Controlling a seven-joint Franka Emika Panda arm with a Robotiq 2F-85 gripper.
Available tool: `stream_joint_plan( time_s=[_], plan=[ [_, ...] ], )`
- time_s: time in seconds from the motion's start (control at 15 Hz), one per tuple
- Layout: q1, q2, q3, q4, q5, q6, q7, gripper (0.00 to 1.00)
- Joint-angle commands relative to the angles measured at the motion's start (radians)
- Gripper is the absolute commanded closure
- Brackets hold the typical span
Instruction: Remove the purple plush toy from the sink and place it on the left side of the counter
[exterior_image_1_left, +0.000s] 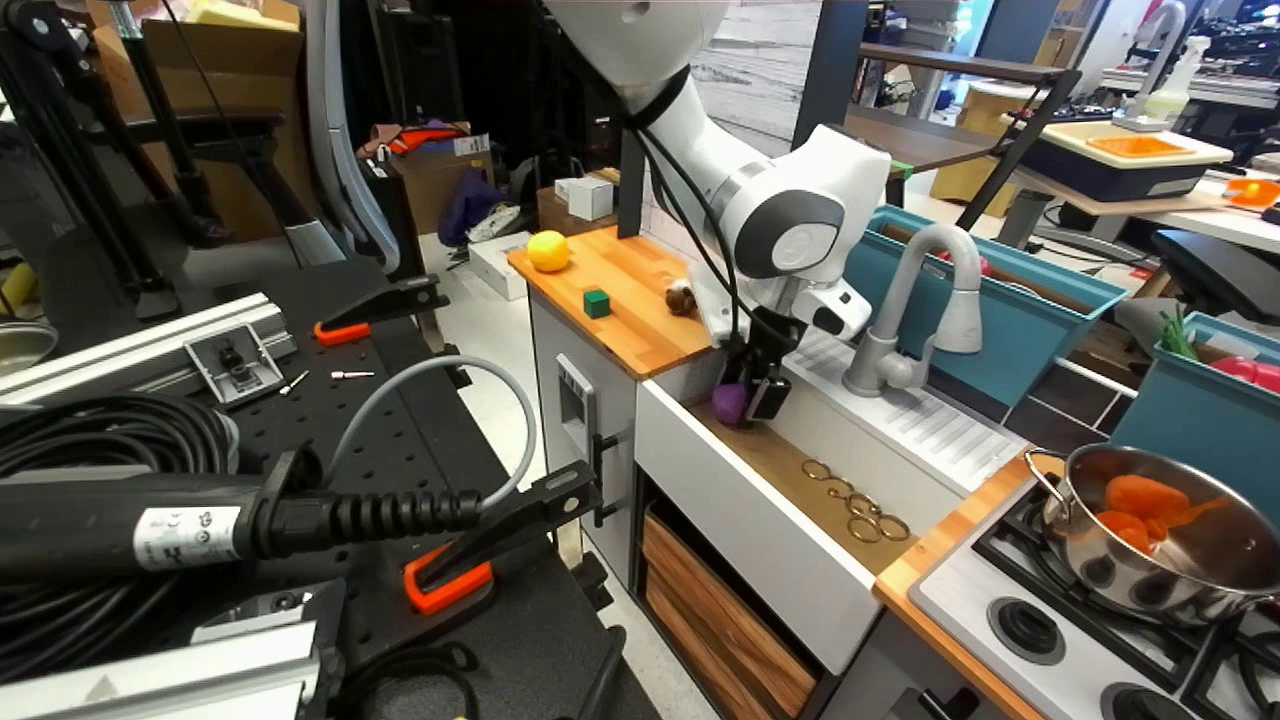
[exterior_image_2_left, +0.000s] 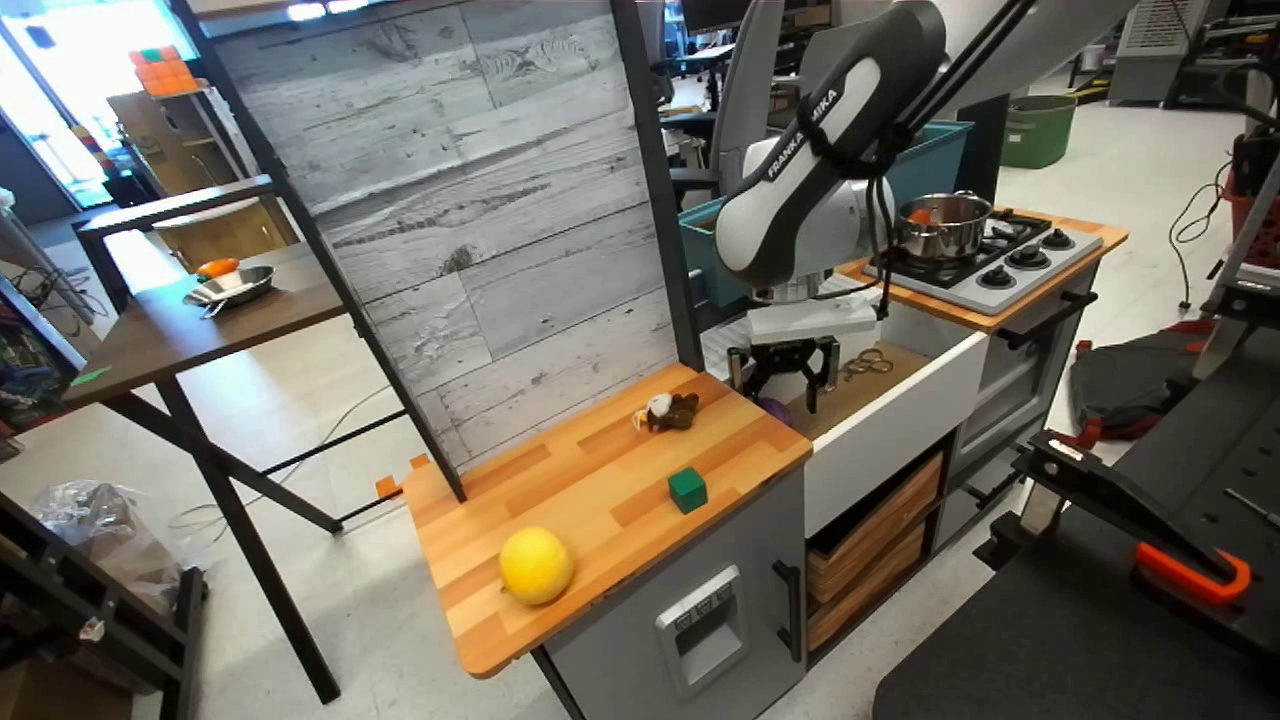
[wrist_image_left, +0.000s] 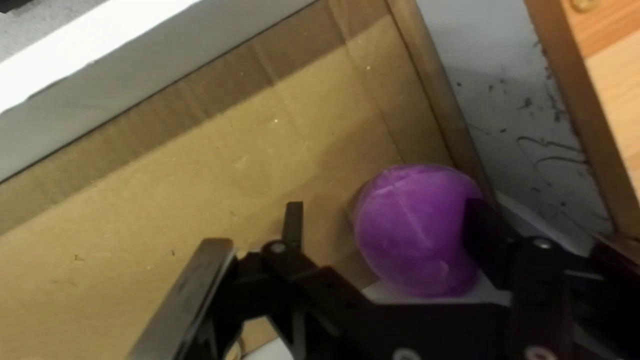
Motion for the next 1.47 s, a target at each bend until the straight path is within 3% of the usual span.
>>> stream_joint_plan(
  time_s=[0.0, 0.07, 0.2, 0.4, 0.53, 0.67, 0.93, 1.2, 1.4],
  plan=[
    [-0.021, 0.078, 0.048, 0.108, 0.044, -0.03, -0.087, 0.51],
    [-0.028, 0.083, 0.058, 0.116, 0.052, -0.04, -0.105, 0.59],
    [-0.033, 0.012, 0.062, 0.005, 0.068, 0.0, -0.128, 0.73],
    [-0.031, 0.026, 0.055, 0.019, 0.066, -0.025, -0.143, 0.94],
    [-0.035, 0.017, 0.051, 0.014, 0.041, -0.053, -0.127, 1.0],
    [-0.043, -0.041, 0.047, -0.056, 0.04, -0.042, -0.13, 0.96],
    [-0.056, -0.213, 0.033, -0.266, 0.019, -0.012, -0.174, 0.97],
    [-0.036, -0.393, 0.011, -0.44, -0.021, -0.021, -0.217, 0.97],
    [-0.011, -0.523, 0.019, -0.572, -0.023, 0.035, -0.24, 0.97]
  ],
)
